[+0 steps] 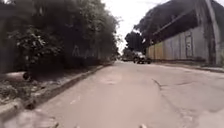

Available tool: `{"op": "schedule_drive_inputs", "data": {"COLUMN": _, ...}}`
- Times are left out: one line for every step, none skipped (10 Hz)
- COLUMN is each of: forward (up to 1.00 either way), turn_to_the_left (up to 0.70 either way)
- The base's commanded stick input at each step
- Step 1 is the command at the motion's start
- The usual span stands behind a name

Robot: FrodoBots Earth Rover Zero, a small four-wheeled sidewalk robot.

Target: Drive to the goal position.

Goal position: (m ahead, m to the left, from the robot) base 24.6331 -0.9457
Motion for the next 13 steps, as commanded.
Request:
{"op": "schedule_drive_inputs", "data": {"forward": 1.00, "turn_to_the_left": -0.39}}
{"op": "schedule_drive_inputs", "data": {"forward": 1.00, "turn_to_the_left": -0.39}}
{"op": "schedule_drive_inputs", "data": {"forward": 1.00, "turn_to_the_left": -0.39}}
{"op": "schedule_drive_inputs", "data": {"forward": 1.00, "turn_to_the_left": -0.36}}
{"op": "schedule_drive_inputs", "data": {"forward": 1.00, "turn_to_the_left": -0.32}}
{"op": "schedule_drive_inputs", "data": {"forward": 1.00, "turn_to_the_left": -0.19}}
{"op": "schedule_drive_inputs", "data": {"forward": 1.00, "turn_to_the_left": -0.10}}
{"op": "schedule_drive_inputs", "data": {"forward": 1.00, "turn_to_the_left": -0.03}}
{"op": "schedule_drive_inputs", "data": {"forward": 1.00, "turn_to_the_left": -0.03}}
{"op": "schedule_drive_inputs", "data": {"forward": 1.00, "turn_to_the_left": 0.00}}
{"op": "schedule_drive_inputs", "data": {"forward": 1.00, "turn_to_the_left": 0.00}}
{"op": "schedule_drive_inputs", "data": {"forward": 1.00, "turn_to_the_left": 0.00}}
{"op": "schedule_drive_inputs", "data": {"forward": 1.00, "turn_to_the_left": 0.00}}
